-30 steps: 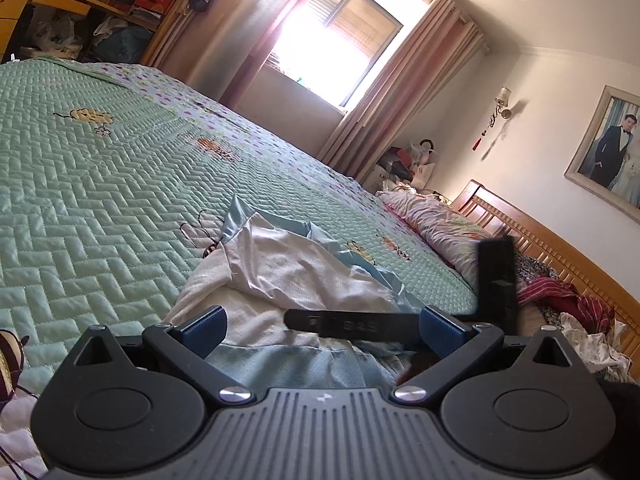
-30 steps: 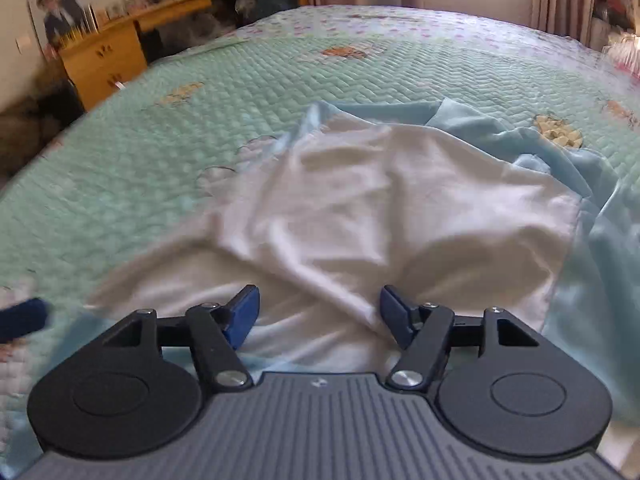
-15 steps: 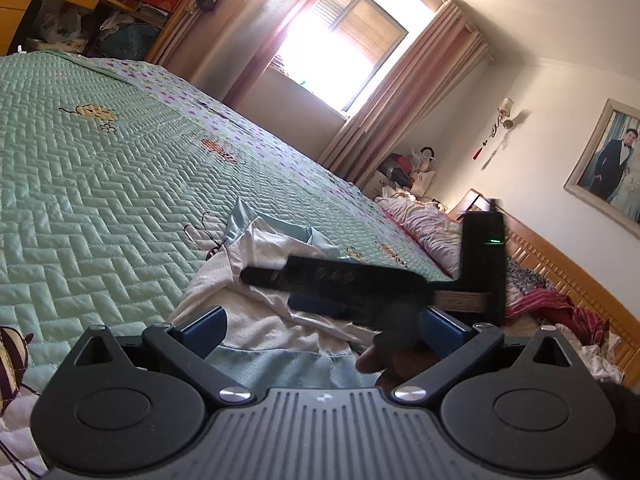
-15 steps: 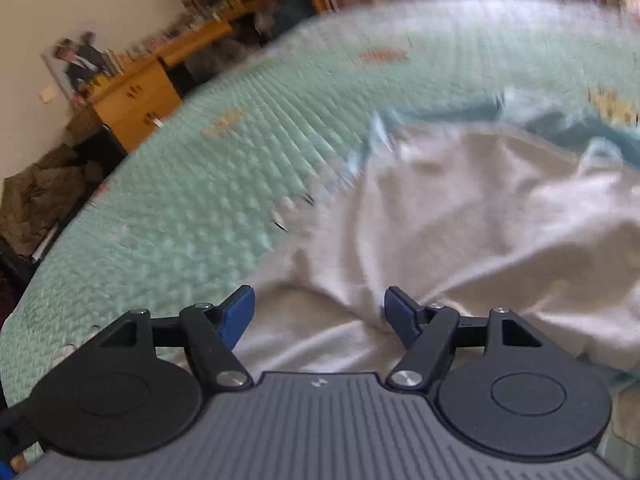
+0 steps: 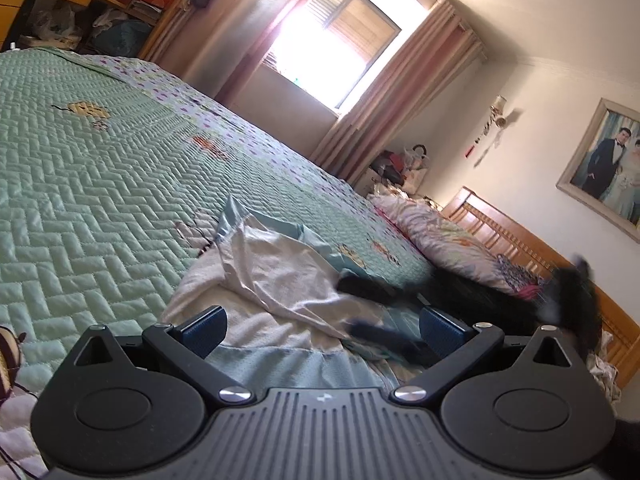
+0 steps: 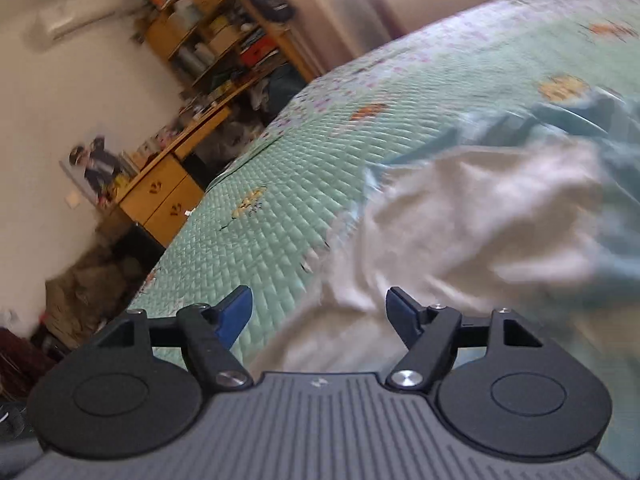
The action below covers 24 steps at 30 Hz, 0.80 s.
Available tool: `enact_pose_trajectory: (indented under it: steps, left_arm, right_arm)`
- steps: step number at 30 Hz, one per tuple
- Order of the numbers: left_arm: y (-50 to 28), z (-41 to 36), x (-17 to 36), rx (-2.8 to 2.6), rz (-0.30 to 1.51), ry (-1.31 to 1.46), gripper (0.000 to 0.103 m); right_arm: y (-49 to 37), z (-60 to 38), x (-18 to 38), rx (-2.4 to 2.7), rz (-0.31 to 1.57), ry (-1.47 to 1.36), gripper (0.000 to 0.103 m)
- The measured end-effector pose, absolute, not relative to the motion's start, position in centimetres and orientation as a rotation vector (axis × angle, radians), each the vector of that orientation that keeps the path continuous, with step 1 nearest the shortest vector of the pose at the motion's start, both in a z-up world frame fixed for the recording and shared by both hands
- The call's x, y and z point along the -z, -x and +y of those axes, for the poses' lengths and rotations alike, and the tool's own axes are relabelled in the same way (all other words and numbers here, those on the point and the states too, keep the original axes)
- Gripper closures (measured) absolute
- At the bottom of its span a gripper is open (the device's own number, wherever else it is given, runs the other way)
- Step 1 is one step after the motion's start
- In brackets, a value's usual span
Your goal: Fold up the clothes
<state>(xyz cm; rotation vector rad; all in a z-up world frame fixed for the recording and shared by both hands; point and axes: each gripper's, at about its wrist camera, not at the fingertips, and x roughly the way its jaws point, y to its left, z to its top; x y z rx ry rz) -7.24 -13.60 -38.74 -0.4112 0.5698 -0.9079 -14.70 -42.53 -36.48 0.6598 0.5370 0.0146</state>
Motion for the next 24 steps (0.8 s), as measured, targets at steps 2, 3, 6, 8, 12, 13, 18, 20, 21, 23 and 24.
enact_pose_trajectory:
  steps: [2,3,6,8,12,13,18,20,21,23,24]
  left_arm:
    - [7.6,-14.0,38.7,0.921,0.573,0.385,0.001]
    - [7.9,-14.2,38.7,0.927,0.574,0.372,0.001]
    - [8.9,-14.4,38.1,0.928,0.567,0.339,0.001]
    - [10.2,-14.1,37.2,0.917,0.561,0.296,0.001]
    - [14.0,-13.0,37.1,0.881,0.600,0.221,0.001]
    - [15.0,-12.7,37.3,0.867,0.615,0.206,0.001]
    - [20.2,-10.9,38.0,0.816,0.670,0.139,0.001]
    - [22.0,-10.3,38.1,0.811,0.682,0.117,0.001]
    - [22.9,-10.0,38.2,0.811,0.689,0.107,0.001]
    - [24.9,-9.8,38.3,0.824,0.702,0.086,0.001]
    - [25.8,-9.7,38.4,0.833,0.708,0.072,0.001]
  right_arm:
    - [18.4,-43.4,37.0,0.038,0.545,-0.699,0.028]
    - [19.8,-43.4,37.5,0.062,0.550,-0.727,0.028]
    - [24.2,-43.6,38.5,0.122,0.558,-0.796,0.028]
    - [25.9,-43.1,38.8,0.133,0.561,-0.818,0.028]
    - [27.1,-42.3,39.3,0.127,0.570,-0.891,0.028]
    - [27.4,-42.2,39.5,0.125,0.577,-0.920,0.028]
    - [30.0,-41.5,39.2,0.111,0.577,-1.022,0.026]
    - [31.3,-41.1,39.0,0.100,0.583,-1.039,0.023]
    - [31.9,-40.9,38.9,0.094,0.587,-1.047,0.023]
    - [32.8,-40.6,38.7,0.089,0.614,-1.051,0.023]
    - [33.2,-40.4,38.6,0.087,0.628,-1.050,0.023]
